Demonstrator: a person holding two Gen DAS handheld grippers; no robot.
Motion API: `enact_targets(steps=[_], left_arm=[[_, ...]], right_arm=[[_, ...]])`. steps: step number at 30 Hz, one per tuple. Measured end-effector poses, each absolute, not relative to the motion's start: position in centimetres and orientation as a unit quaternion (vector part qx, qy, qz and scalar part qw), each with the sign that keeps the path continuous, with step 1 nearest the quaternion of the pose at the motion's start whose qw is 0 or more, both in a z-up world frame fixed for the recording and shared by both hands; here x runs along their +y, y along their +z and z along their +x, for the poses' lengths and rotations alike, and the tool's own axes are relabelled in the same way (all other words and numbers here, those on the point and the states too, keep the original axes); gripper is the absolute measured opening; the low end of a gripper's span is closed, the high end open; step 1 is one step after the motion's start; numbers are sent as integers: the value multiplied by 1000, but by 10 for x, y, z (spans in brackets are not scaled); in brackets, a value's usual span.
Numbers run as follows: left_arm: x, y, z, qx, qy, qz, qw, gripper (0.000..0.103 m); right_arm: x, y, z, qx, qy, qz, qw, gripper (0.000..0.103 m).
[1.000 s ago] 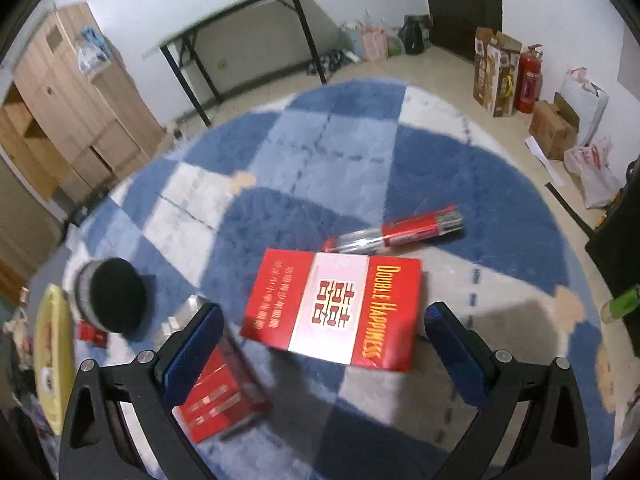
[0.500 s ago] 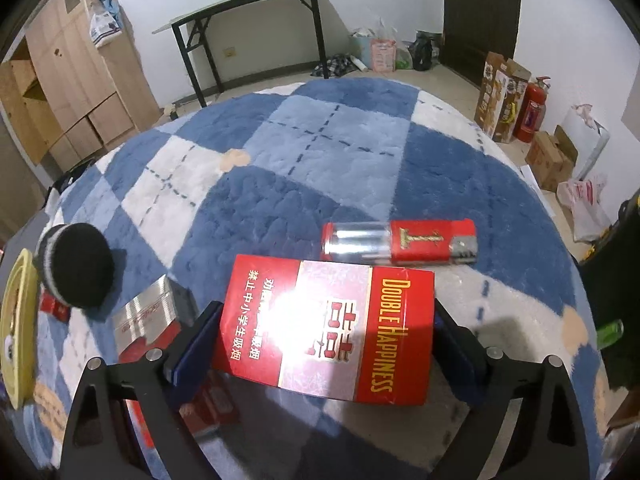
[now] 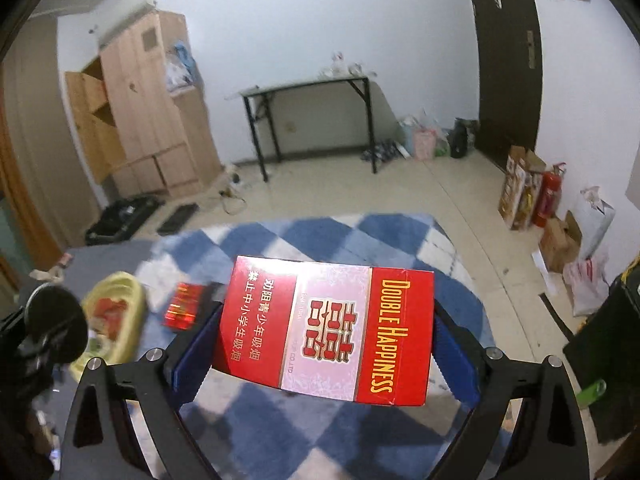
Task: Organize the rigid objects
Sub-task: 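Grasp a black foam roller with left tool while right tool grasps Double Happiness pack, then carry roller and Double Happiness pack into the basin and release them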
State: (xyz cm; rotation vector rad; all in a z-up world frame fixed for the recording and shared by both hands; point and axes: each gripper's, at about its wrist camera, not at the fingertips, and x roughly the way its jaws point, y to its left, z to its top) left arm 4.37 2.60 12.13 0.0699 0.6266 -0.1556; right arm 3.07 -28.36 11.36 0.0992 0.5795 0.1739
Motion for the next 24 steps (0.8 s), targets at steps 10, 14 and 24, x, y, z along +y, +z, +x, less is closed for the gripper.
enact_targets(steps=[10,14,24], left_arm=[[124,156,20,272,-47,-37,961,54],[187,145,42,278,8,-62,958,54],[302,47,112,374,86,-135,914,54]], right_arm=[[-226,153,-39,263,128,-7,956,96],[-178,145,-39,272,167,-41,947,96],[-16,74,35,325,279,-104,898,96]])
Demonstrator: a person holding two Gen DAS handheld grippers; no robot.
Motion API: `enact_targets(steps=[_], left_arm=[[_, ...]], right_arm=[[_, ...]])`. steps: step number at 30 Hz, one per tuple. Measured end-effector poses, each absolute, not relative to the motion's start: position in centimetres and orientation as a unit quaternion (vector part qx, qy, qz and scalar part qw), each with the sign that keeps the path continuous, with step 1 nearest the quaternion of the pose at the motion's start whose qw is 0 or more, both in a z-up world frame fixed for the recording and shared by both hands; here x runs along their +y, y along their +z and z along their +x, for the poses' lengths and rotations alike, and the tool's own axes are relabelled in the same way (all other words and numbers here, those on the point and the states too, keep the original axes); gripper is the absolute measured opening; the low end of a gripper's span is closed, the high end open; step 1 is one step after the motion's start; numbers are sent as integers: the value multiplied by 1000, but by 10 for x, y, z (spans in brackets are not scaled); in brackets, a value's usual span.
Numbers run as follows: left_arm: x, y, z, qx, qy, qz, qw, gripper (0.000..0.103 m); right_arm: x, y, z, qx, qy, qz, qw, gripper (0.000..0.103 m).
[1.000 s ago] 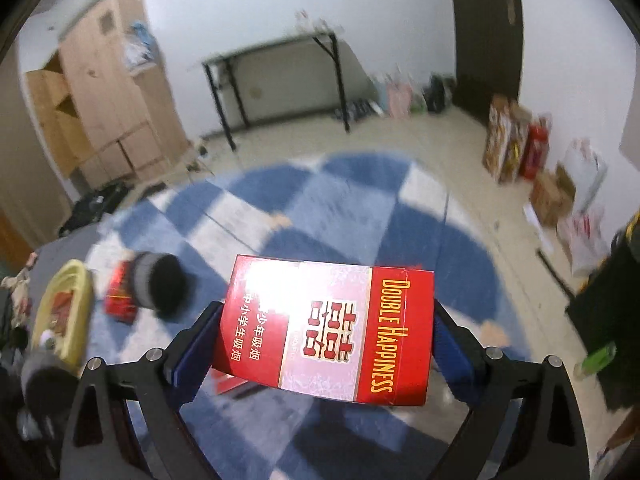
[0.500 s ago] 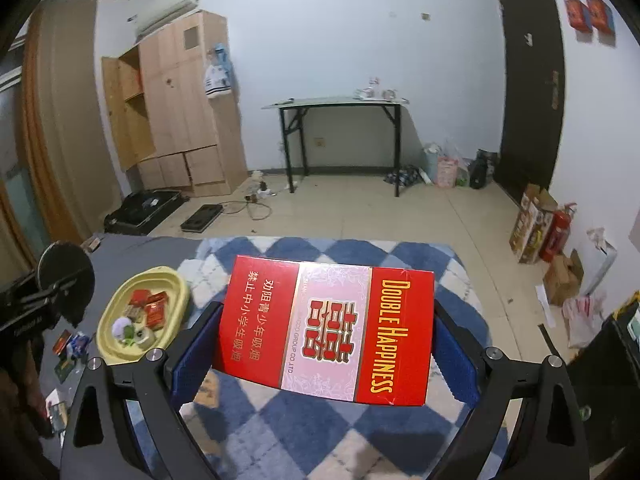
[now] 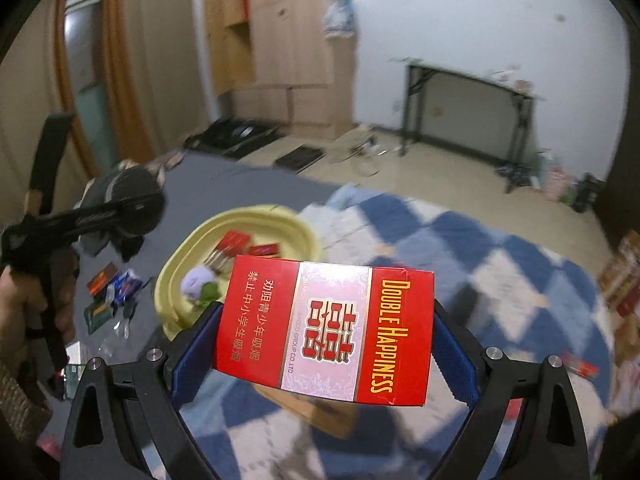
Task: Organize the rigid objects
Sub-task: 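Carry roller and Double Happiness pack into the basin and release them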
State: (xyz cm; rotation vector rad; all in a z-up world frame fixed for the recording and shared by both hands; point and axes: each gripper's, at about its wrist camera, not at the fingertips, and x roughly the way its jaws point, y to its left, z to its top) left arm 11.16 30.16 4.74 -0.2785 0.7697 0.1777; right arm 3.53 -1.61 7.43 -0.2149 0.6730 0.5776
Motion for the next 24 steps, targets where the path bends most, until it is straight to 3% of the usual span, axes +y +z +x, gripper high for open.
enact_targets(steps=[5,9,16,19,22,24], left_arm=[[313,3,146,419,86,-107,898,54],[331,-37,169,457,75,-149,874,54],[332,-68,177,482,66,-159,859,54],[328,-75,179,493,74,-145,855,63],[325,-67,172,485,73,-150,859,84],[322,-46,164,464,69,-150,870,91]], right_arm=[[64,29,96,350,311,-131,874,96],[113,-14,150,380,316,-158,855,96],[168,-66,195,390,316,-188,844,96],[176,-70,202,384,317,-180,848,97],[179,-70,199,382,323,-180,847,98],[169,-64,189,382,330,-176,845,100]])
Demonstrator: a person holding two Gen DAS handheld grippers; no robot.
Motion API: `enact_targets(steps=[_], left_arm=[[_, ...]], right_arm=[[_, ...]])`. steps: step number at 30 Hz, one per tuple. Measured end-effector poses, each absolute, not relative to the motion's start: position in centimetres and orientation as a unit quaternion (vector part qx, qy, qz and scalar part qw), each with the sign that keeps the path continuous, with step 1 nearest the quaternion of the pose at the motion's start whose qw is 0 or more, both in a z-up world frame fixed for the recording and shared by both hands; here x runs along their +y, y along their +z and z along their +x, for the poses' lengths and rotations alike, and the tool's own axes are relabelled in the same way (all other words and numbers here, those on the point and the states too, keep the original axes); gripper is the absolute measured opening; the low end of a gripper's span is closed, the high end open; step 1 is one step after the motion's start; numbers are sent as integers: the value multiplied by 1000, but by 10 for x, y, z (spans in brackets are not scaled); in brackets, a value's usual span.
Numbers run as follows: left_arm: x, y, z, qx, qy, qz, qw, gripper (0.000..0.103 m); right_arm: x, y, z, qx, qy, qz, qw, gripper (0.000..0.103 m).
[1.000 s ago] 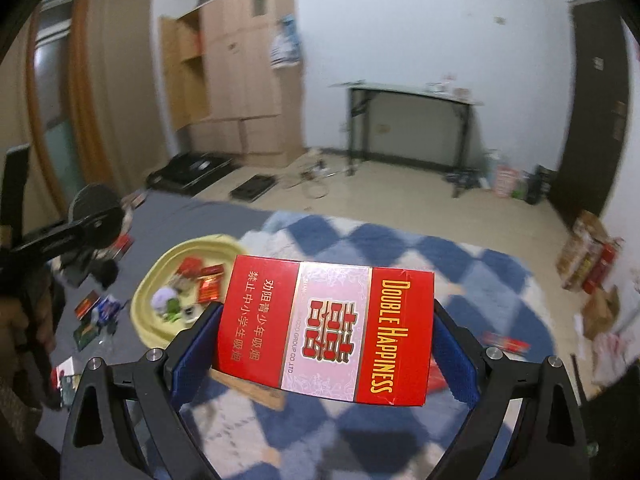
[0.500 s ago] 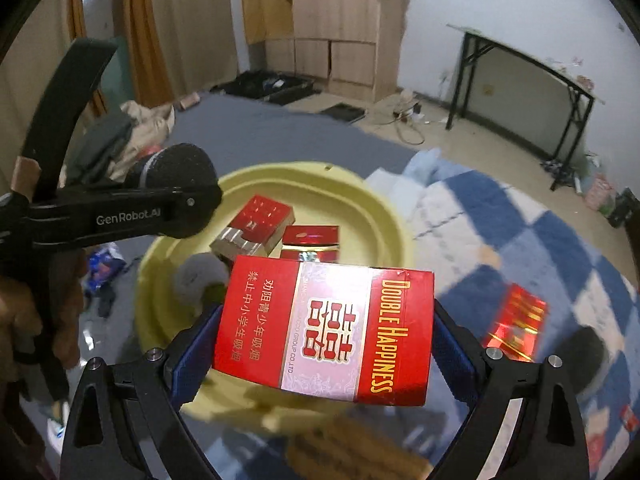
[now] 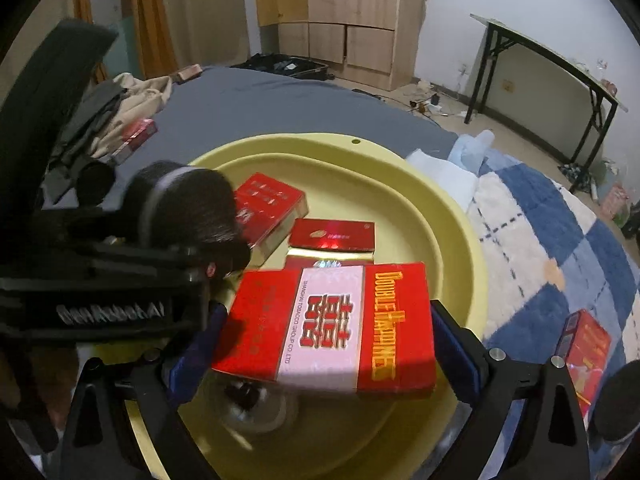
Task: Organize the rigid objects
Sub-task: 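Carry roller and Double Happiness pack into the basin and release them, then grasp a red pack with left tool while right tool grasps a red-silver pack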
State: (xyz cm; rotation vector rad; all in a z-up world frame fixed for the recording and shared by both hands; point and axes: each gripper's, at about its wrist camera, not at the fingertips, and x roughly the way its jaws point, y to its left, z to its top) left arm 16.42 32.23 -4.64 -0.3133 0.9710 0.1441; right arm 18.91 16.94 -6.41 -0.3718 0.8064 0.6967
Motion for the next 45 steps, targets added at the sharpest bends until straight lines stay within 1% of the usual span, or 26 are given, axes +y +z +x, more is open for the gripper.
enact_targets(steps=[1,2,5,8,12,15,19,23,29,33,35,45], left_arm=[[318,-29,157,447,75,-141,880,98],[313,-15,152,433,80,-136,887,103],[288,26,135,397,58,-132,907,103],[245,62,110,368,23,-112,923,103],[189,81,90,360,-21,-106,927,103],[152,85,74,358,-34,-87,929,103],[110,77,56,367,-56,-44,928,103],[84,70,46,378,-70,-8,923,103],[64,60,58,387,-72,2,919,103],[53,47,91,403,-72,23,912,103],[51,36,110,415,-80,13,906,103],[45,-50,206,475,-75,16,877,103]], right_arm=[[163,-58,184,379,331,-169,847,103],[147,-49,170,376,333,-161,850,103],[105,-23,143,366,325,-125,863,103],[54,6,111,352,306,-97,879,103],[-24,40,66,328,256,-77,906,103],[-86,55,36,317,209,-74,922,103],[-164,62,3,313,148,-70,935,103],[-214,58,-17,313,109,-57,942,103],[-218,42,-5,320,104,-41,941,103],[-216,11,32,332,114,-45,935,103],[-215,-8,56,345,112,-57,930,103],[-192,-76,165,359,116,-80,923,103]])
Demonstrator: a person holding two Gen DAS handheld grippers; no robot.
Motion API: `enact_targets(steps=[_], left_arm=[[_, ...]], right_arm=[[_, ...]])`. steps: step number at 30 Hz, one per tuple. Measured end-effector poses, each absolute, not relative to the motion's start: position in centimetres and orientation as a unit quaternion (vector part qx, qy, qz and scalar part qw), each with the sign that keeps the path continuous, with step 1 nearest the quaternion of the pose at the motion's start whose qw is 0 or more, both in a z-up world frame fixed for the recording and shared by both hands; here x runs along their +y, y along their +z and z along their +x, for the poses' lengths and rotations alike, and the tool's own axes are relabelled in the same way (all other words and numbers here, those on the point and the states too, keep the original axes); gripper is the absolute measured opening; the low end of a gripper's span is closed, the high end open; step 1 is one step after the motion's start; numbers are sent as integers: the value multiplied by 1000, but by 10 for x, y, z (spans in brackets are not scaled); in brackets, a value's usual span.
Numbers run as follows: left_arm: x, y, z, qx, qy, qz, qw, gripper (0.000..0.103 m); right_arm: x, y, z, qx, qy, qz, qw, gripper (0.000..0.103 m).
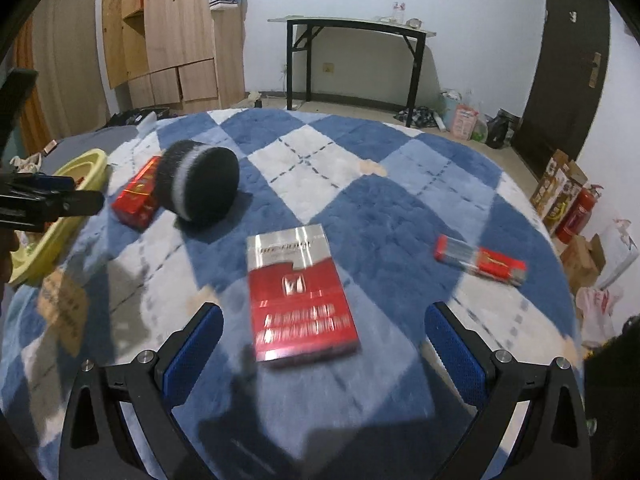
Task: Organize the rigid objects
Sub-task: 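Grasp a red pack with left tool while right tool grasps a red-silver pack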
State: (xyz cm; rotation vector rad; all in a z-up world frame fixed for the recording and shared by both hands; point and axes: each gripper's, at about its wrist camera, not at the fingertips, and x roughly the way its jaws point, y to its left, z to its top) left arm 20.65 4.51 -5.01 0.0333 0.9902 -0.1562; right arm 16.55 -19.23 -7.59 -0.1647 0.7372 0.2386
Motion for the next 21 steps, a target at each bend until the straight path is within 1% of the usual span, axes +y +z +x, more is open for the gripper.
enact_targets(steps=[6,7,8,9,10,11,12,13,17,21], left_arm=[[38,-82,239,484,-89,30,870,102],[38,-86,241,486,-90,28,869,99],[38,-89,243,489,-92,17,867,91],[38,-91,243,486,-87,12,870,89],[37,-91,243,480,-82,13,873,83],[37,-90,241,475,-78,13,877,70],[36,-88,239,471,-75,13,879,64],[36,-85,236,468,-70,12,881,59],[39,-69,224,460,-58,11,886,59],[55,-29,192,444,-49,-7,895,59]], right_arm=[[-181,-113,214,383,127,-74,912,102],[-179,-116,217,384,127,-75,911,102],[-178,-118,220,378,126,-75,914,99],[-178,-119,222,374,127,-74,916,88],[-178,-118,222,371,125,-74,917,75],[-178,-118,223,369,120,-75,919,70],[-178,-118,224,365,115,-75,921,60],[-177,-119,224,363,114,-77,922,56],[-174,-115,215,348,109,-81,928,55],[-179,-85,191,326,110,-67,937,55]])
